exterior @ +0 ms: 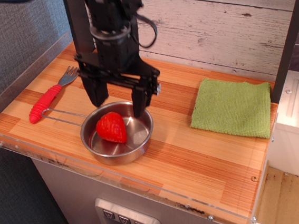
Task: Place the strawberry into the silver pot.
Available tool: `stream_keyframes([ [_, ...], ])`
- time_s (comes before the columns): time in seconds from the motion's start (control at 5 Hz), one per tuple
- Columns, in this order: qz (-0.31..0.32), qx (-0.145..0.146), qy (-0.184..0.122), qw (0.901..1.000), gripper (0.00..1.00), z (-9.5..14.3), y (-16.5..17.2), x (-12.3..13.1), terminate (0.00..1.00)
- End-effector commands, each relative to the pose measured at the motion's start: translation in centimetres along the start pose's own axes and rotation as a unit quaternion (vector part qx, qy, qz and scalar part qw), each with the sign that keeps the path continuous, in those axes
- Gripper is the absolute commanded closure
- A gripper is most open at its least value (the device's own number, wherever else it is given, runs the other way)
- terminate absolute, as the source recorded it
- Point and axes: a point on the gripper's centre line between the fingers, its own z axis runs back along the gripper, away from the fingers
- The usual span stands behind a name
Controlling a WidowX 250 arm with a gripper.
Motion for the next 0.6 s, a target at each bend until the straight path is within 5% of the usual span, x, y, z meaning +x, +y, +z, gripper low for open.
stream_keyframes([
  [0.0,-0.008,-0.027,-0.024,0.9993,0.00,1.85,0.07,-0.01,0.00],
  [0.2,-0.008,-0.027,-0.024,0.9993,0.00,1.85,0.07,-0.01,0.00],
  [0.4,-0.008,-0.027,-0.024,0.9993,0.00,1.85,0.07,-0.01,1.00],
])
